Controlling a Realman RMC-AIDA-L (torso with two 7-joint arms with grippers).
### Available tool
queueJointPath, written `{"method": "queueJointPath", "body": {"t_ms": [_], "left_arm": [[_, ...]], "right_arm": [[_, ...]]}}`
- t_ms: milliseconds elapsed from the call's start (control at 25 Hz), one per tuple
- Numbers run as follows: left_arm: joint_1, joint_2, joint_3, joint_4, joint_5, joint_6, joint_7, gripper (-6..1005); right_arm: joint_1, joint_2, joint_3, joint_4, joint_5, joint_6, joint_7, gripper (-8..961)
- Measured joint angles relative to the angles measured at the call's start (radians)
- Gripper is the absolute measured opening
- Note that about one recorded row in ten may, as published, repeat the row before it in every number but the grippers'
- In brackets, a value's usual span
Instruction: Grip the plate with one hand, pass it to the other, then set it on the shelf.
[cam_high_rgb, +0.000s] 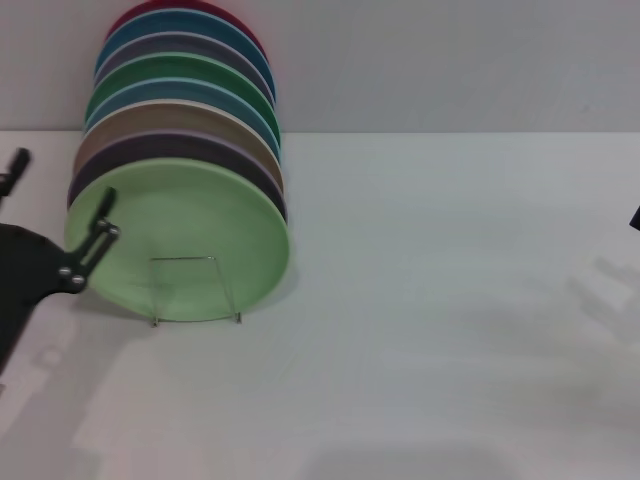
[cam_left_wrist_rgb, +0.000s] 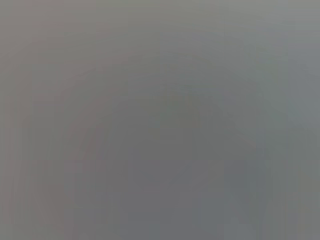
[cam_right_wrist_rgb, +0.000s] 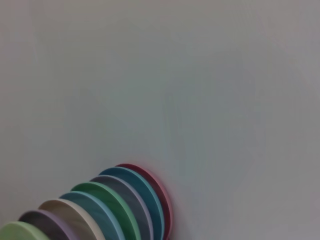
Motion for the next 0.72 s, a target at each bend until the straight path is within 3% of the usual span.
{"method": "queueJointPath", "body": {"t_ms": [160,400,720], "left_arm": [[0.052,0.000,-0.030,-0.031,-0.076,0.037,-0.058,810],[0.091,0.001,-0.032,0.002,-0.209,0.061,-0.238,807],[0.099,-0.004,-0.031,0.015,-0.221,0.039,-0.244,805]], "right_arm": [[-0.007,0.005,0.005,-0.012,0.004,-0.003,-0.061,627],[-0.015,0.008,0.012,-0.077,0.050,-0.004,-0.179,627],[-0.019,0.013,0.012,-0.115,0.104,-0.007,-0.255,627]]}}
